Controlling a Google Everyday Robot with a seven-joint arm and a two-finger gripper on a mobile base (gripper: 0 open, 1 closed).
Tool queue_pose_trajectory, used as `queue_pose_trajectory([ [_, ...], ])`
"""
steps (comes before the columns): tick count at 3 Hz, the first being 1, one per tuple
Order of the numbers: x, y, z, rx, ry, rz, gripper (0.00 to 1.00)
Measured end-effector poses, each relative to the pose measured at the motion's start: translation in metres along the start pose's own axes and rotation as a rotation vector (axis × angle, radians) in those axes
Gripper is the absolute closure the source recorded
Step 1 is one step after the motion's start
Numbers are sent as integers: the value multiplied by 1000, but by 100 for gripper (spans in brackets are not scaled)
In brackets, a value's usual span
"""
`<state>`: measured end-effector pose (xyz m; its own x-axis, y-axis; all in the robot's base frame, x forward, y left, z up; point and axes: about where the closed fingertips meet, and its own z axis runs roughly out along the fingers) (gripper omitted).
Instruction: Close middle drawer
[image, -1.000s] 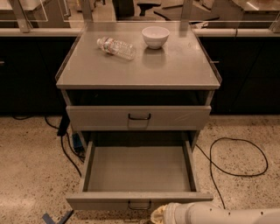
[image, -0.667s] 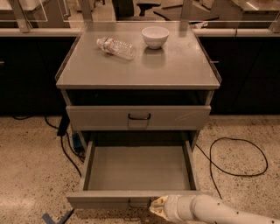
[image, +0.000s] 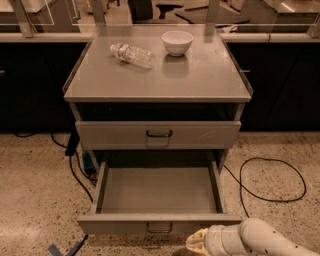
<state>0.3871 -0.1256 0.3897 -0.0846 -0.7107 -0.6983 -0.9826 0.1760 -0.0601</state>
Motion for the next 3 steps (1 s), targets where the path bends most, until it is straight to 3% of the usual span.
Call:
queue_pose_trajectory([
  [2, -4, -9, 9, -5, -11, -20, 100],
  [3, -10, -27, 26, -11, -21, -52, 100],
])
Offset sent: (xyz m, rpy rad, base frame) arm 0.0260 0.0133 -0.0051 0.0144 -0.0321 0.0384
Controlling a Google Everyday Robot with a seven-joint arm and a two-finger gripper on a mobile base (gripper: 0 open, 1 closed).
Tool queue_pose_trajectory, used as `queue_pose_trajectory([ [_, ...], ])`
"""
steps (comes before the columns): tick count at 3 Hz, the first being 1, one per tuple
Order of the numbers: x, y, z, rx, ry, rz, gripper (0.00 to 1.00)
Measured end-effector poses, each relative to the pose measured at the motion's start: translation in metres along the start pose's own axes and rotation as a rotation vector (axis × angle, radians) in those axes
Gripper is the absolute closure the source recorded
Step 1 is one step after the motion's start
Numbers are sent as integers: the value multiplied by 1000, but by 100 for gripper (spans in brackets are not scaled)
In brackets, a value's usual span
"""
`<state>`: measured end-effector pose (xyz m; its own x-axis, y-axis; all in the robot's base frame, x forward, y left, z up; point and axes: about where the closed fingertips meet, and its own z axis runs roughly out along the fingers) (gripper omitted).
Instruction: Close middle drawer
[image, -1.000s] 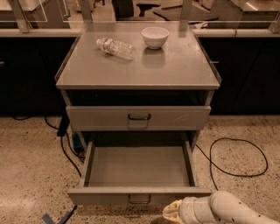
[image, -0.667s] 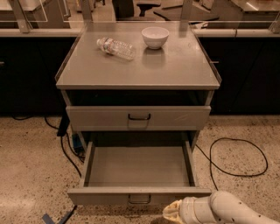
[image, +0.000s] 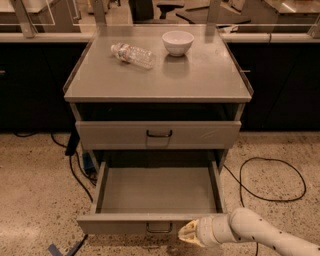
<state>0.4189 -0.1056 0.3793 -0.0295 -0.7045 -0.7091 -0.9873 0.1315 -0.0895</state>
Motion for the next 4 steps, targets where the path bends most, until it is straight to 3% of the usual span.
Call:
queue_pose_trajectory([
  [3, -12, -27, 41, -3, -1, -52, 100],
  [4, -12, -28, 42, -3, -2, -53, 100],
])
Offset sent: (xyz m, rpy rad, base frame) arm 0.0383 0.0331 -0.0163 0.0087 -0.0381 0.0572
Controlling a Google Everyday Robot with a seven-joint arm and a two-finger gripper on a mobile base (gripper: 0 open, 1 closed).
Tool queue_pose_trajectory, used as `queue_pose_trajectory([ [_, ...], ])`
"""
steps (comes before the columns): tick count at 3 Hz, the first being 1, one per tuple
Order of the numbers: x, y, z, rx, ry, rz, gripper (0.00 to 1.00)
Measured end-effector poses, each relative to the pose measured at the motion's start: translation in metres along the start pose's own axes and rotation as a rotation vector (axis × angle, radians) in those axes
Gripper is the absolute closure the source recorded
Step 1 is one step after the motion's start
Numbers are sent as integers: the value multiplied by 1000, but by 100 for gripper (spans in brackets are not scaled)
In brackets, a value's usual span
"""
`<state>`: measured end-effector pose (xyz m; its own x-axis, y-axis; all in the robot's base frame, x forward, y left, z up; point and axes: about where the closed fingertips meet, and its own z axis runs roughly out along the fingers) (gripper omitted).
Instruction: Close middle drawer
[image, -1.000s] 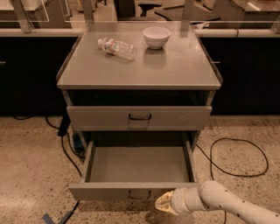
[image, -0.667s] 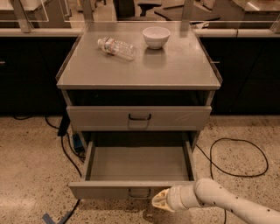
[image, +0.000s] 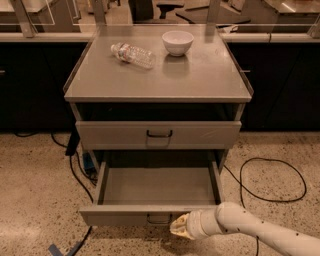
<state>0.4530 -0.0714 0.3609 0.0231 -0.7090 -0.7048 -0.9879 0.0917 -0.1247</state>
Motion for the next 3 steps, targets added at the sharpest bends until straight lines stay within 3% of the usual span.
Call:
queue_pose_trajectory([
  [3, 1, -15, 11, 19, 6, -19, 100],
])
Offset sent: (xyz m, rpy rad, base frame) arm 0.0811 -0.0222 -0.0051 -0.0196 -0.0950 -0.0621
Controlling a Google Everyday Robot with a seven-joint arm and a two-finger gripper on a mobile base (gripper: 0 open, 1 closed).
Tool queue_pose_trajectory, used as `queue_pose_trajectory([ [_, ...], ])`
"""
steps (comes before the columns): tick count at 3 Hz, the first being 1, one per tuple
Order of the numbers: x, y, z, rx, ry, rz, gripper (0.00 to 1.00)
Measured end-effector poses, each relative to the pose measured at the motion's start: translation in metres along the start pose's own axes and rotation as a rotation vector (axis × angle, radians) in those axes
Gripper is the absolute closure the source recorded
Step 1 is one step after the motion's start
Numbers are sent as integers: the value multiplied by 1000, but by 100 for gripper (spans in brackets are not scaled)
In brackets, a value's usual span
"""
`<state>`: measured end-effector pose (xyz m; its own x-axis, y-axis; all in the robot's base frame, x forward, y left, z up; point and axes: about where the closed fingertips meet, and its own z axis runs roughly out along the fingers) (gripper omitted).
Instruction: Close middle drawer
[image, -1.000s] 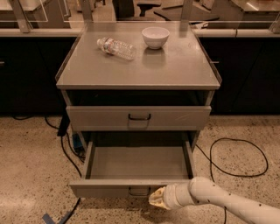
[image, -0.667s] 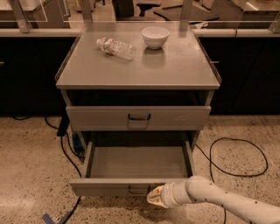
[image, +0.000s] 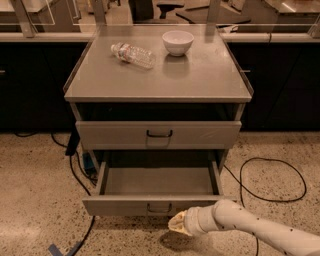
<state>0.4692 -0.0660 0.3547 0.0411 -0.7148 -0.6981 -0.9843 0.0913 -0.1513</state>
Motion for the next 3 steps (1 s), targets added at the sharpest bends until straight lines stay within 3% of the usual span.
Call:
queue_pose_trajectory([
  [1, -11, -30, -26, 44, 34, -46, 100],
  [2, -11, -30, -26, 44, 34, -46, 100],
  [3, -11, -37, -7, 39, 17, -54, 100],
])
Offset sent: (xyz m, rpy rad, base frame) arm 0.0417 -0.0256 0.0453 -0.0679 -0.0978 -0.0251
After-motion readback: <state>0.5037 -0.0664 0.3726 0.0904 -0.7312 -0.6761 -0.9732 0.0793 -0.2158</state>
